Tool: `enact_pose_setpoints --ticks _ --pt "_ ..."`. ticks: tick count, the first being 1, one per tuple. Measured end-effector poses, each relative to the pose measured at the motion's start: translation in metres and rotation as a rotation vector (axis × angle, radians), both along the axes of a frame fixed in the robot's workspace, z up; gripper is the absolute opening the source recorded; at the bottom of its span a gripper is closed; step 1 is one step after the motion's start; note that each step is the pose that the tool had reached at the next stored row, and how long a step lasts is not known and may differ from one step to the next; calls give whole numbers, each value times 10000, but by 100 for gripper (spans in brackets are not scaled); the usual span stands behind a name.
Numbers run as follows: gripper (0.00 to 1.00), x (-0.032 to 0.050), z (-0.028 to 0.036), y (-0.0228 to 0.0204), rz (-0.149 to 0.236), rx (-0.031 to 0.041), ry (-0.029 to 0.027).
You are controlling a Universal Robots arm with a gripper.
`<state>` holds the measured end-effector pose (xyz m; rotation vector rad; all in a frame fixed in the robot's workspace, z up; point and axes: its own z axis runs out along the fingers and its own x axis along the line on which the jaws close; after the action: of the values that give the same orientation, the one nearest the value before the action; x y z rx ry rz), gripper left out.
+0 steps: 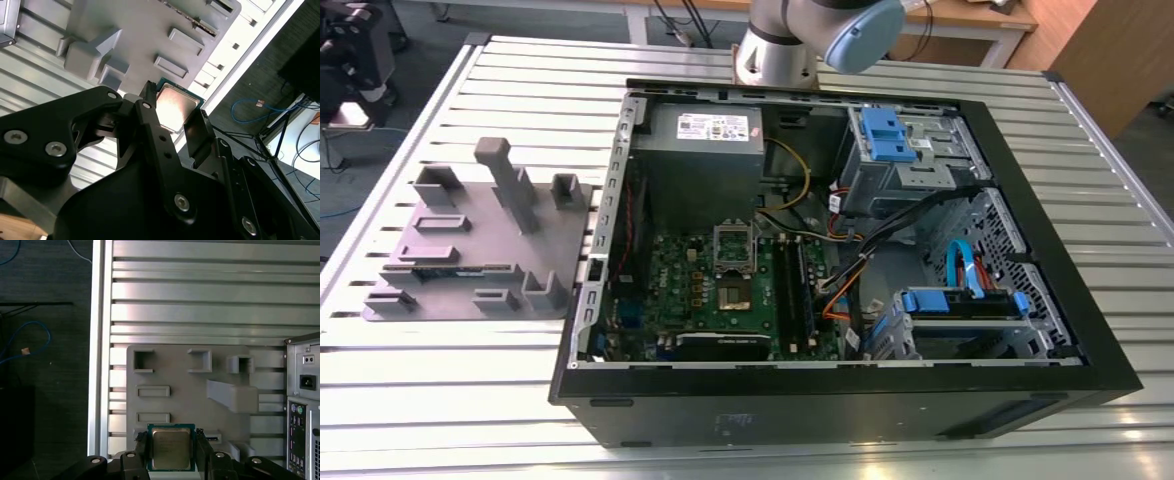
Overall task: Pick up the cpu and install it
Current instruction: 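Pick up the cpu and move it towards the insertion slot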
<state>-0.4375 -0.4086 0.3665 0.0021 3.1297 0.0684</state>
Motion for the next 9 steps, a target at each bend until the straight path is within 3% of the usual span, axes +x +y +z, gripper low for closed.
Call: enact_pose_setpoints --ticks 9 --pt "47 69 -1 0 0 1 -2"
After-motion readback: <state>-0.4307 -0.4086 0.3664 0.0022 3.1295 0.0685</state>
